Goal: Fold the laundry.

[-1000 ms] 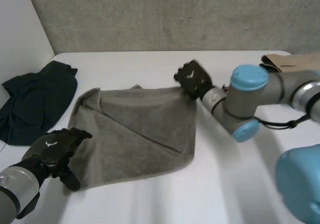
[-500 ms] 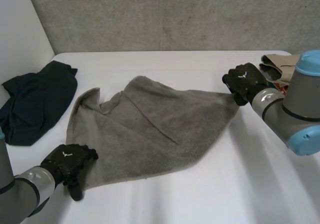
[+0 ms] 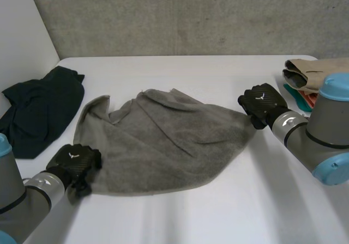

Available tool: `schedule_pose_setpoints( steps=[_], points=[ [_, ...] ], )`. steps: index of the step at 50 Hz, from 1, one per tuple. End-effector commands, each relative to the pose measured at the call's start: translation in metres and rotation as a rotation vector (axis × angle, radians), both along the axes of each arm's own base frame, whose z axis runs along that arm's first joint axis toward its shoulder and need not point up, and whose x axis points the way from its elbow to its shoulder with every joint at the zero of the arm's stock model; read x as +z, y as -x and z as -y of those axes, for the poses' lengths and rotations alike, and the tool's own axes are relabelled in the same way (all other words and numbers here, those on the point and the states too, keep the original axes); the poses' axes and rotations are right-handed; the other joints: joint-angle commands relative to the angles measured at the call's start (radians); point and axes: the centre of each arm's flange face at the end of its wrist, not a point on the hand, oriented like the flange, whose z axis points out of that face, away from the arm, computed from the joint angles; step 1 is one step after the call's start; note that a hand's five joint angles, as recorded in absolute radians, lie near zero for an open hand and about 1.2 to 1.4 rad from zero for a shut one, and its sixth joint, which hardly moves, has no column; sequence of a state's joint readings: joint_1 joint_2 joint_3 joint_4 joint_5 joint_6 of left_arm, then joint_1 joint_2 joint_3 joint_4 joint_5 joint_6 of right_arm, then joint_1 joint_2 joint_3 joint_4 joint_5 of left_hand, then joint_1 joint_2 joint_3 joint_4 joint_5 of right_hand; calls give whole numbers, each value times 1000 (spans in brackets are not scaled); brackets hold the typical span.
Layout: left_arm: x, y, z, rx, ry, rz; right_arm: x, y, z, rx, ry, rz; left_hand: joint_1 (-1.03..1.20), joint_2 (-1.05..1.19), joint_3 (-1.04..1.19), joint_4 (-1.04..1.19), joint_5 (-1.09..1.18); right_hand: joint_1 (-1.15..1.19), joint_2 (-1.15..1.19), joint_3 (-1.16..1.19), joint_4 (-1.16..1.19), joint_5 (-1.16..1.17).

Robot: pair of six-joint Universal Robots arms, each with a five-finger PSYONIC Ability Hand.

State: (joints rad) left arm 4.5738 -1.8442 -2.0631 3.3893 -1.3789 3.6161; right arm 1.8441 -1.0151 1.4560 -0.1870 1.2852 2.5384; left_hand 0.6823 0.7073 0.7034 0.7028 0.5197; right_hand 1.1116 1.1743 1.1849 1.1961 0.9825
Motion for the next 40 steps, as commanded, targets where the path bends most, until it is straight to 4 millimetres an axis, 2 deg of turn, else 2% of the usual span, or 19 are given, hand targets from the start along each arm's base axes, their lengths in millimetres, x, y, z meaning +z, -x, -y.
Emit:
schedule_pose_setpoints(
  steps=[1,5,7,12,15,18,20,21,24,25,30,33,36,39,40],
  points=[
    [-1,0,7,14,48,5,-3,0,-4,2,-2,1,288,263,267,268,276,285,222,211,200,239],
    [0,0,10,26,75,9,-2,0,-5,2,3,2,488,463,467,467,476,285,222,211,200,239],
    [2,-1,13,36,97,10,-1,0,-6,4,4,3,690,665,669,670,678,285,222,211,200,239],
    [18,-6,20,90,182,9,10,2,-7,-5,19,9,714,689,693,693,702,285,222,211,200,239],
    [36,-10,22,136,244,-2,22,6,-10,-11,17,4,714,689,693,693,702,285,222,211,200,239],
    [59,-13,20,156,300,-23,40,16,-15,-31,-1,-21,714,689,693,693,702,285,222,211,200,239],
    [81,-17,15,161,342,-36,62,27,-20,-55,-2,-62,714,689,693,693,702,285,222,211,200,239],
    [96,-20,12,164,366,-42,79,38,-26,-75,-4,-105,714,689,693,693,702,285,222,211,200,239],
    [121,-25,5,162,405,-56,105,54,-38,-97,-1,-174,714,689,693,693,702,285,222,211,200,239],
    [137,-27,0,160,426,-62,122,64,-47,-106,8,-220,714,689,693,693,702,285,222,211,200,239],
    [176,-32,-16,143,460,-87,162,85,-69,-137,34,-300,714,689,693,693,702,285,222,211,200,239],
    [186,-37,-17,160,433,-93,175,88,-78,-129,56,-300,714,689,693,693,702,285,222,211,200,239],
    [184,-41,-15,175,393,-91,175,86,-81,-114,61,-305,714,689,693,693,702,285,222,211,200,239],
    [169,-42,-8,182,311,-82,161,82,-81,-84,12,-314,714,689,693,693,702,285,222,211,200,239],
    [159,-40,-3,173,264,-77,151,79,-79,-72,-26,-321,714,689,693,693,702,285,222,211,200,239]
  ],
)
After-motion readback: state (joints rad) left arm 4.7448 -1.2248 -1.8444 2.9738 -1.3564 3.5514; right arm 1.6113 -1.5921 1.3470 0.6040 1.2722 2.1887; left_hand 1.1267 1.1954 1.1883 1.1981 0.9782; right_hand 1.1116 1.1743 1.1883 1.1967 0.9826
